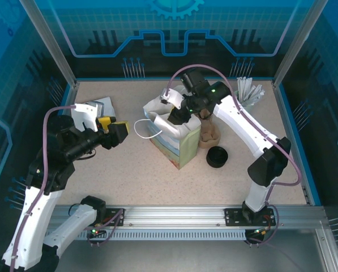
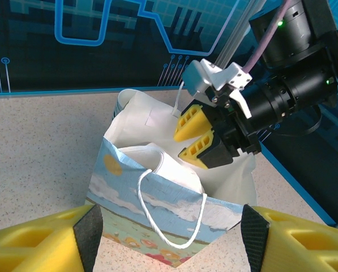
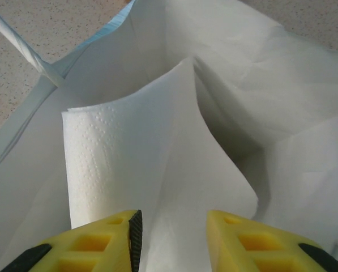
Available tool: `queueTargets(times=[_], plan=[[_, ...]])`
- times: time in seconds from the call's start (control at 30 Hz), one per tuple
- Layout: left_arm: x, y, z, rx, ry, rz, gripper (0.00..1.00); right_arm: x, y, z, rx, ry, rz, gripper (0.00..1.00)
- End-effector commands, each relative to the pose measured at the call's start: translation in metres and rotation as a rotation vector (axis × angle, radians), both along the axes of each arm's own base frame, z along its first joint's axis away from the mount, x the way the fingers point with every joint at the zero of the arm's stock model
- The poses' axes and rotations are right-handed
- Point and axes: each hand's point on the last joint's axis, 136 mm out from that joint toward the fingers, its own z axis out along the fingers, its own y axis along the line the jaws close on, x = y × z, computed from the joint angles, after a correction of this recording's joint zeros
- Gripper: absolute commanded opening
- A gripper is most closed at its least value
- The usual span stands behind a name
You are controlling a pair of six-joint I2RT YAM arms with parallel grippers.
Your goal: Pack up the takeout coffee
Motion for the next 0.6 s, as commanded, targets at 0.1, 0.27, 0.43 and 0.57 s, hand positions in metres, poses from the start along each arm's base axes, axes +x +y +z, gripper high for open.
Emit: queueTargets(times=[0.1,0.27,0.43,0.57], plan=[[0.001,-0.002,-0.001,-0.010,-0.003,-0.007,0.69,-0.009,0.016,-0.012,0.012,0.055,0.027,0.36],[0.000,-0.002,-0.001,-0.011,-0.003,-0.008,0.69,-0.014,0.021,-0.028,-0.002,0.090,0.033,0.37],[0.000,-0.002,-0.002,-0.011,-0.001,-0.008,0.69,-0.011,0.022,-0.046,-0.032,0.114,0.021,0.36],[0.000,-0.002,-0.002,-0.011,-0.001,-0.005,0.69,-0.008,0.020,-0.050,-0.052,0.110,0.008,0.36]])
